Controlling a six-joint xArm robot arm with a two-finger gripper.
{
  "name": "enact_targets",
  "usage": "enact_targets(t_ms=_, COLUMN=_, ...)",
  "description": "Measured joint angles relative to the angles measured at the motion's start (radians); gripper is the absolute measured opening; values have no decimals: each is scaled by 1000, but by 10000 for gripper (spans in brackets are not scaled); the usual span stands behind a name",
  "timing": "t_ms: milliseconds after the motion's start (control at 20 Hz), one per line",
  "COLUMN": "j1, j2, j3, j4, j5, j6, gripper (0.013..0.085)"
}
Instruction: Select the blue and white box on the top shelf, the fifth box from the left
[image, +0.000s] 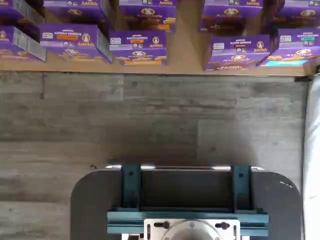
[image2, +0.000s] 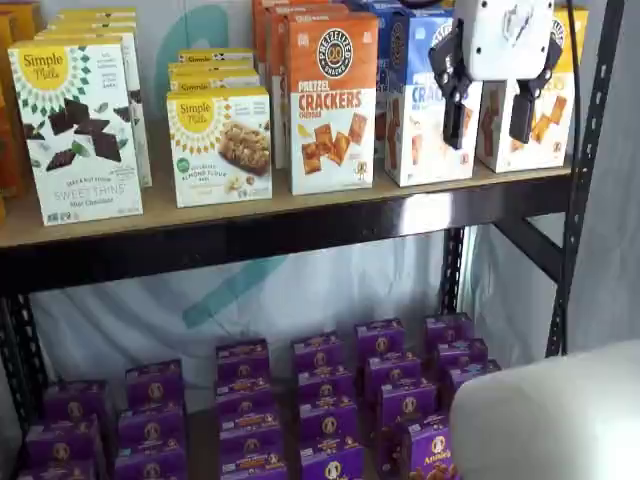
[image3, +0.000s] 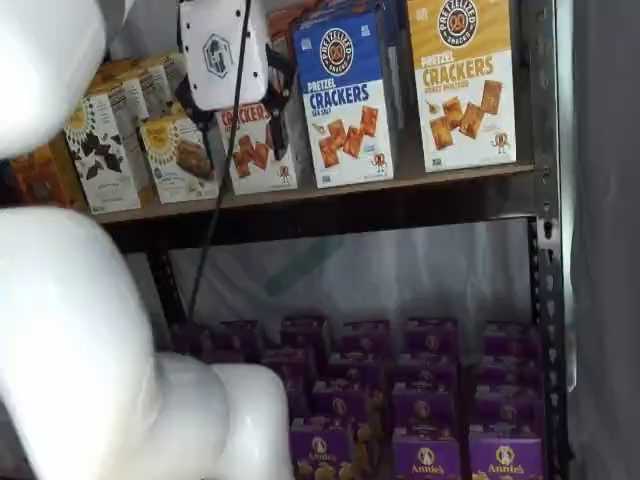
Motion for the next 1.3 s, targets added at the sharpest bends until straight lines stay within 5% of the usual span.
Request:
enact_targets(t_ms=100, j1=-61, j2=26, j3=-22, j4=66, j5=47, j6=-26, gripper=850)
enact_targets(t_ms=200, j1=-77, j2=26, j3=-22, j4=84, j5=50, j6=-36, gripper=850)
enact_targets(t_ms=700, j1=-48, j2=10, j3=-5, j4=21, j5=-28, j6=-41, gripper=850)
enact_targets(t_ms=1100, j1=-59, j2=48, j3=-20, j4=-21, j5=-157, j6=-67, gripper=850)
enact_targets(t_ms=1300, j1=-104, j2=92, j3=-50, j4=7, j5=-199, j6=-103, gripper=850)
